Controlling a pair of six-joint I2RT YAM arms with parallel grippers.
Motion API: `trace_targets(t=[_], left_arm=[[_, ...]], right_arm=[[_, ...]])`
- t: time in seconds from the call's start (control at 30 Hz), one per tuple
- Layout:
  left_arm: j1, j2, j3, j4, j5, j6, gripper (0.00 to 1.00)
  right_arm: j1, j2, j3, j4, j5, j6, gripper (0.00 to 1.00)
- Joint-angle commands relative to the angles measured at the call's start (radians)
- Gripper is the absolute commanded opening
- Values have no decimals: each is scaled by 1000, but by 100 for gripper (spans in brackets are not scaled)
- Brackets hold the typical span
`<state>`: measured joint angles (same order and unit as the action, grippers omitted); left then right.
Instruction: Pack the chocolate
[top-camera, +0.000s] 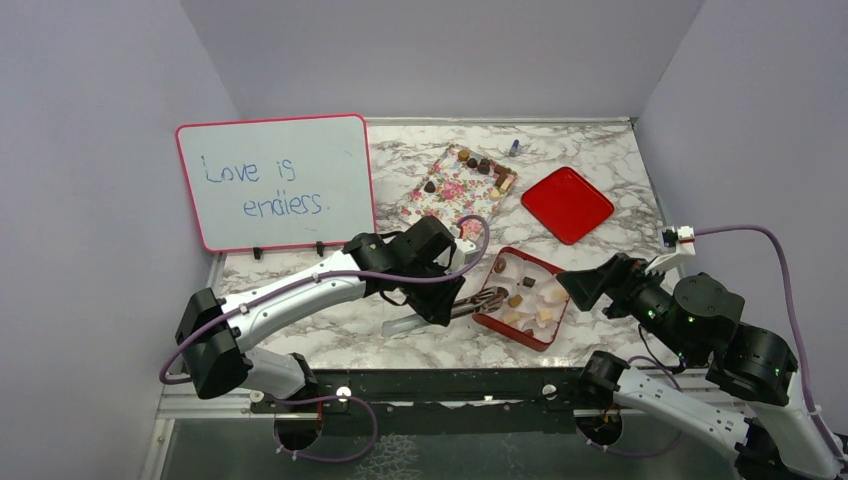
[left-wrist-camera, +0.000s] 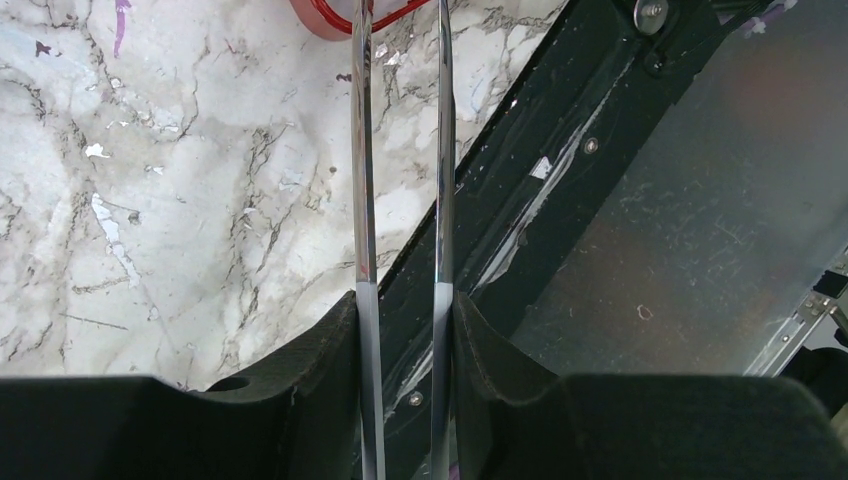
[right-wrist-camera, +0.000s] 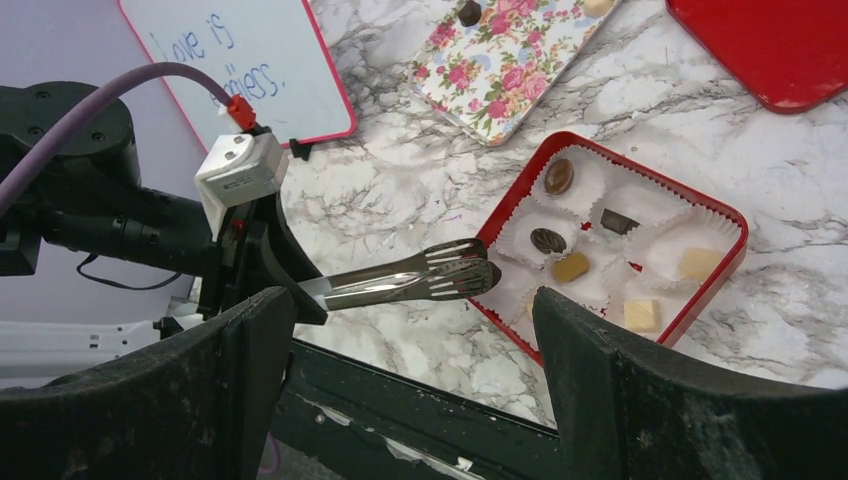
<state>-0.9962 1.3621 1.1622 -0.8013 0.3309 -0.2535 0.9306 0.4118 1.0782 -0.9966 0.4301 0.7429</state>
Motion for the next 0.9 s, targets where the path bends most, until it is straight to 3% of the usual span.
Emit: trace_targets(t=[0.0, 0.87], left_arm=[[-7, 7, -2, 37, 8, 4, 20], [-10, 68, 7, 59, -10, 19, 28]], right_arm=[[8, -1, 0, -2, 12, 13, 95], [8, 0, 3, -9, 12, 16, 95]])
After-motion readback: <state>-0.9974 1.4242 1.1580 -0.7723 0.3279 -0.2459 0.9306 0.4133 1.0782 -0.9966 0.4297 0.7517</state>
